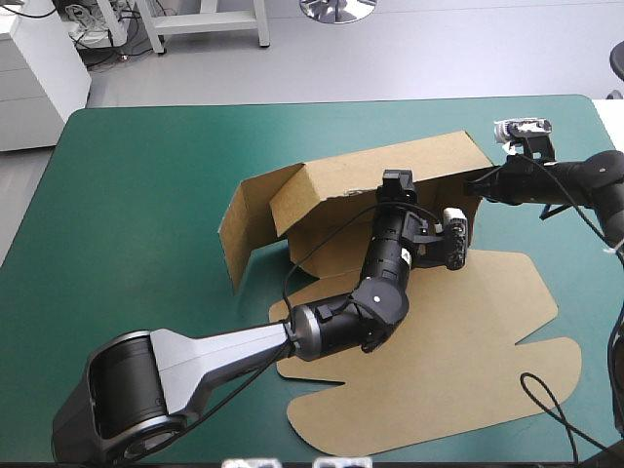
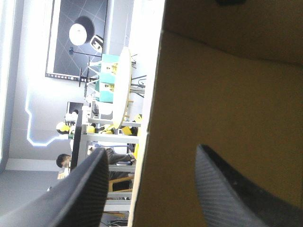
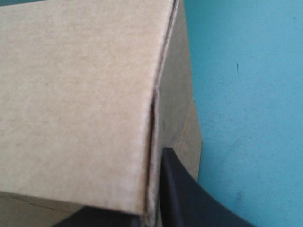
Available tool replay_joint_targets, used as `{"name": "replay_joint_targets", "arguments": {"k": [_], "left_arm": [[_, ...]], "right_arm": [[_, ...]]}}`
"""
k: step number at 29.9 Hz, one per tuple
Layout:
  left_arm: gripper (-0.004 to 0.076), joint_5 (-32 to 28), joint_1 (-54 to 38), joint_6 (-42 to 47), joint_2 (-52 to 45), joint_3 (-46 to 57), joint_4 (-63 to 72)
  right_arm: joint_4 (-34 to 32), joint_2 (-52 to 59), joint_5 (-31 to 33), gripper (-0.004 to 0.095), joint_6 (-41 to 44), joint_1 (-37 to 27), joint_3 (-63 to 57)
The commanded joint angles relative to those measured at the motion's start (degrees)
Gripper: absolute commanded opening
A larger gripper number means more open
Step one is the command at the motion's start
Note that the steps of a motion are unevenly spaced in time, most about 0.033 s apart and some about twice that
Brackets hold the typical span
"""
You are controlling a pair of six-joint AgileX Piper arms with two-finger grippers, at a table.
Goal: Fold the box
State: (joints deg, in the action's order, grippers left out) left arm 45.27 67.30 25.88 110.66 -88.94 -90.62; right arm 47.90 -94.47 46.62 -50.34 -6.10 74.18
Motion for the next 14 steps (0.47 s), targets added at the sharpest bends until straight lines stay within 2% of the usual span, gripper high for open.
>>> {"name": "replay_joint_targets", "arguments": {"k": [1,4,6,12,14], "left_arm": [[0.0398,1.96,1.55,2.19,-3.10,-1.43,-3.71],[0.0386,2.19,2.36,3.75,-3.10,-1.43,-3.36],[0.0336,2.40,2.78,3.89,-3.10,-1.43,-3.14],[0.0018,3.14,3.92,5.05,-3.10,-1.43,-2.60],[-0.0008,3.14,3.92,6.35,-3.49,-1.54,-2.60]], "right_arm": [[1.75,-0.78,-0.89,-0.0008,4.68,1.67,1.77],[1.61,-0.94,-1.26,-0.0008,6.23,1.67,3.52],[0.88,-0.94,-1.47,-0.0007,7.69,1.67,4.87],[-5.64,-1.04,-0.81,-0.0008,13.12,1.67,9.09],[-7.98,-1.04,-0.01,-0.0008,14.53,1.67,9.77]]}}
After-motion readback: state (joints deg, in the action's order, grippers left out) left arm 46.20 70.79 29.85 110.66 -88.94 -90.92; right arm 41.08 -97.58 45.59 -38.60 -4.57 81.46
